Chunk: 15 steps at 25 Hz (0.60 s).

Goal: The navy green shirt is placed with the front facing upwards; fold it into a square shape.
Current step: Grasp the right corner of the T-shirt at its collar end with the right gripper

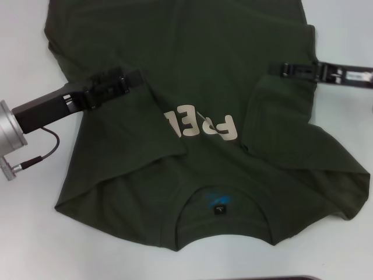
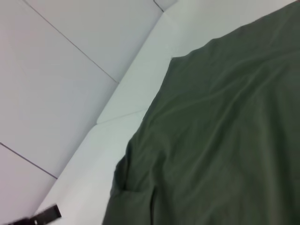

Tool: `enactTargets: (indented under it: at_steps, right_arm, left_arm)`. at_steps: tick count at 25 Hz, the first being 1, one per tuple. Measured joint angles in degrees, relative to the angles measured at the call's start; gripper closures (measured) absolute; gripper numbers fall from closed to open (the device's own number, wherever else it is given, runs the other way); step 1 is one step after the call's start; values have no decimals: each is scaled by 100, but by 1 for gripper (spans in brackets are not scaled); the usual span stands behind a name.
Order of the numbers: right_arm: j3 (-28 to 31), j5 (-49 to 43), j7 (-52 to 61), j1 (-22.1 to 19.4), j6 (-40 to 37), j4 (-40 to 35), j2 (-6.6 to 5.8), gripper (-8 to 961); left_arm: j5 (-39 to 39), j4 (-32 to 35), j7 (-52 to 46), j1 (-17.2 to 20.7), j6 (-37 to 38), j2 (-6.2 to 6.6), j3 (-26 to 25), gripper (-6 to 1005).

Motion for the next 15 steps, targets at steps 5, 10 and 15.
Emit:
enactTargets:
  at_steps: [5,10,15]
  right_arm:
    - [17,3,-133,-398,-404,-10,-176,300]
    - [130,28,-158,-827,-869,-14,-365,263]
    - [404,68,-164,-1182,-1209,-61,-485,102]
  left_arm:
    - [0,0,-12,0,1,-23,0,111]
    - [0,0,-16,9,3,-42,1,112]
    - [0,0,-5,28,7,-46,0,113]
